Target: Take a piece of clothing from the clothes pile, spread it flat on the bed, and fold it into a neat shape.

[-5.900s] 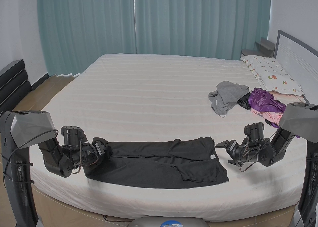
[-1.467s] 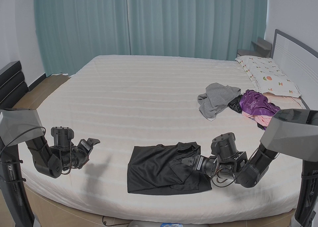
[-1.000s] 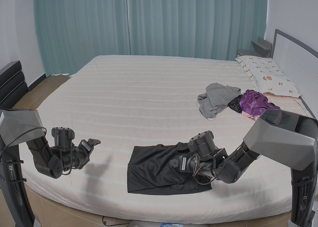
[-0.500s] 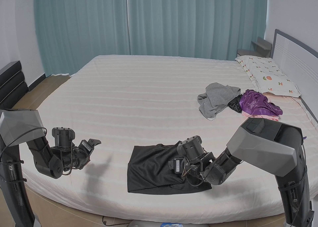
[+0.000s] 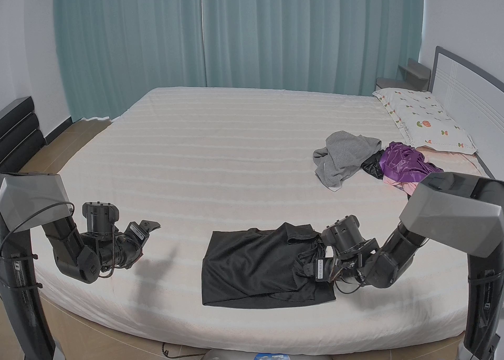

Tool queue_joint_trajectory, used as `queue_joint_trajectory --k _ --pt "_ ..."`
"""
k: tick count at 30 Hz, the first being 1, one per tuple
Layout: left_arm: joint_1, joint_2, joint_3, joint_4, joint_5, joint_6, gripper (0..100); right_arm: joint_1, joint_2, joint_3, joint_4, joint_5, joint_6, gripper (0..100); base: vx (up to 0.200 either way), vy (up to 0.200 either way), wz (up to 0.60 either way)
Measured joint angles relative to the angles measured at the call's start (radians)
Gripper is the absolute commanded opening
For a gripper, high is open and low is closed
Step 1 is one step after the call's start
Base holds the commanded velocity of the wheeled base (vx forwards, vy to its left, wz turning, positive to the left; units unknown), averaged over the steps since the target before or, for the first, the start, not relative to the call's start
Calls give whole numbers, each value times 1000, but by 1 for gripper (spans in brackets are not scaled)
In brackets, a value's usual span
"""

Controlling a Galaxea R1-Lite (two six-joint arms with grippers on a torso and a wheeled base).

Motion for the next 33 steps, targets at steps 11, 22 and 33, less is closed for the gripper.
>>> queue_joint_trajectory --k 11,22,33 --pt "-1 0 3 0 0 2 100 -104 -143 163 -16 127 7 100 0 0 0" --pt "0 2 13 -32 1 1 100 -111 -207 195 -107 274 15 100 0 0 0" --pt "1 11 32 -77 1 -5 100 -114 -182 216 -141 361 13 100 0 91 0"
